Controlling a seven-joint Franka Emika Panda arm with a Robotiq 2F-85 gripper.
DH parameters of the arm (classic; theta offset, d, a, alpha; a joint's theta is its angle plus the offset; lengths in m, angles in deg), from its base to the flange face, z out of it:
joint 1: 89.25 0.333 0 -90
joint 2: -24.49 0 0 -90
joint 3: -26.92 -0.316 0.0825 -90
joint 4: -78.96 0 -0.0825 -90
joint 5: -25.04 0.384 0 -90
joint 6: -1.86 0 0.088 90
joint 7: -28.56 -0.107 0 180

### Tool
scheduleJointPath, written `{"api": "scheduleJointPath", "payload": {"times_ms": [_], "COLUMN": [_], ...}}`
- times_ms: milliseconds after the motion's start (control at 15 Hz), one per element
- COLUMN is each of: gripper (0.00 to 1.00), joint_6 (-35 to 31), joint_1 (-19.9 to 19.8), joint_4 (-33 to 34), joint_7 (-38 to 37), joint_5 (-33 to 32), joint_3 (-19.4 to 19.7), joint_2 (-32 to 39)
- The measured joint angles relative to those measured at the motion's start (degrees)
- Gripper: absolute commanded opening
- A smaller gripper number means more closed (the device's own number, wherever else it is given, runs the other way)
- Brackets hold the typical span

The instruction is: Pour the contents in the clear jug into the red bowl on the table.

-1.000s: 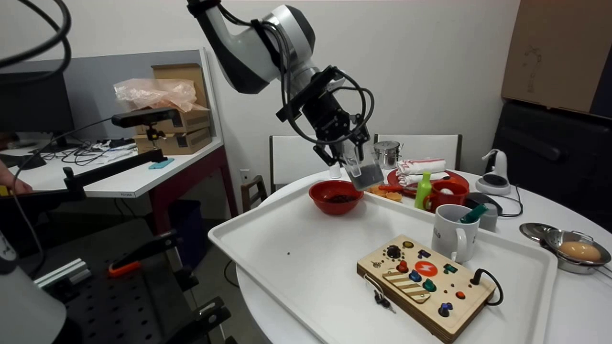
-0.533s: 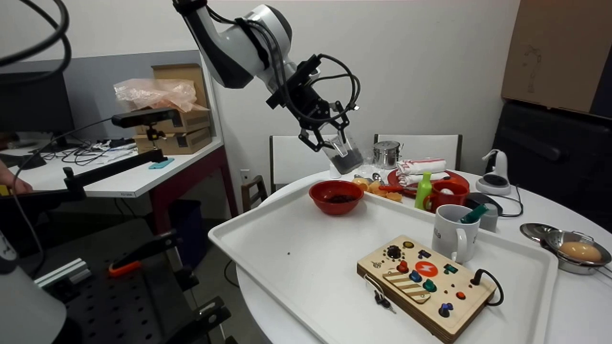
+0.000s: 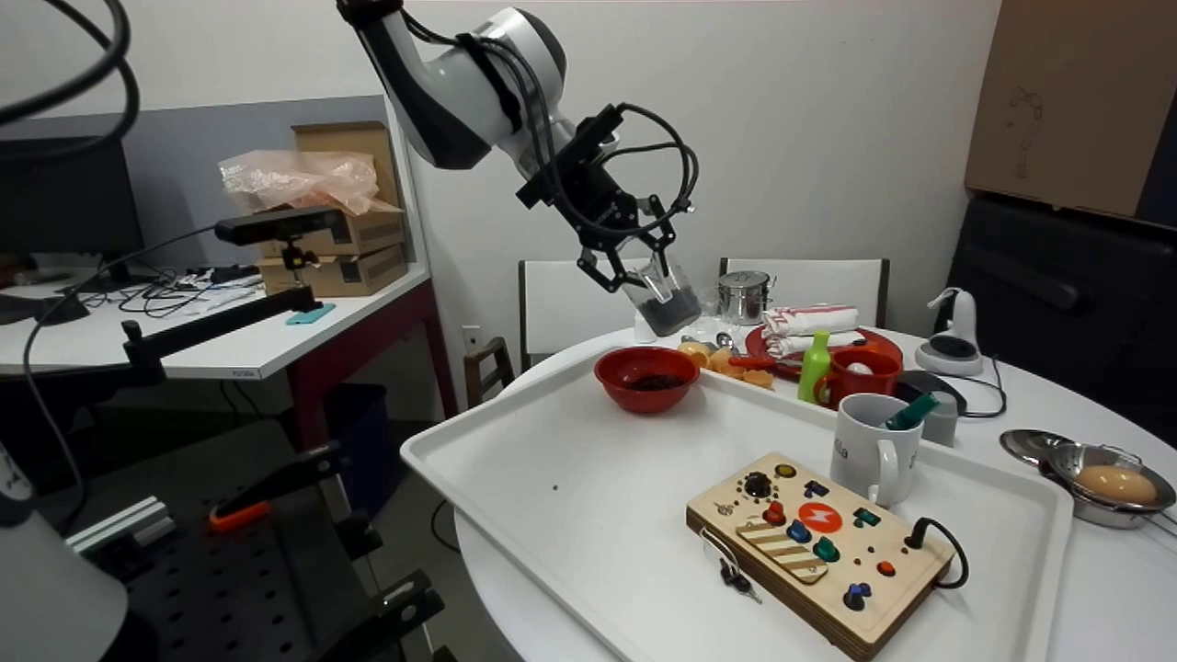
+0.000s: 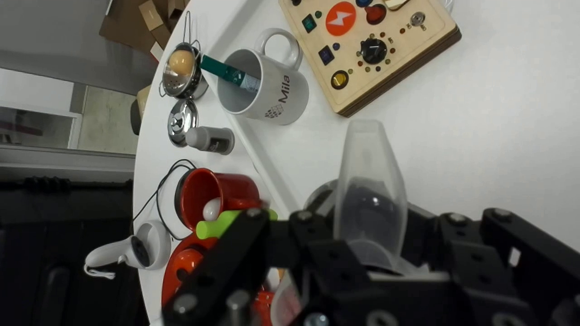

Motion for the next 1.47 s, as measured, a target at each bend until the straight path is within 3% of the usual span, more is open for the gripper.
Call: {"api": "scheduleJointPath", "payload": {"times_ms": [533, 800, 1200, 1467], "gripper": [0.10, 0.10, 0.11, 0.11], "joint_6": [0.43, 1.31, 6.64, 6.86], "joint_1": [-3.27, -3.06, -0.85, -1.30], "joint_4": [-1.52, -1.90, -1.07, -1.12], "joint_7": [6.66, 7.67, 8.24, 8.21], "joint_5": [-13.99, -19.67, -26.26, -26.30], "joint_3": [-0.21, -2.71, -6.66, -7.32], "joint_2": [2.25, 3.66, 4.67, 4.88]}}
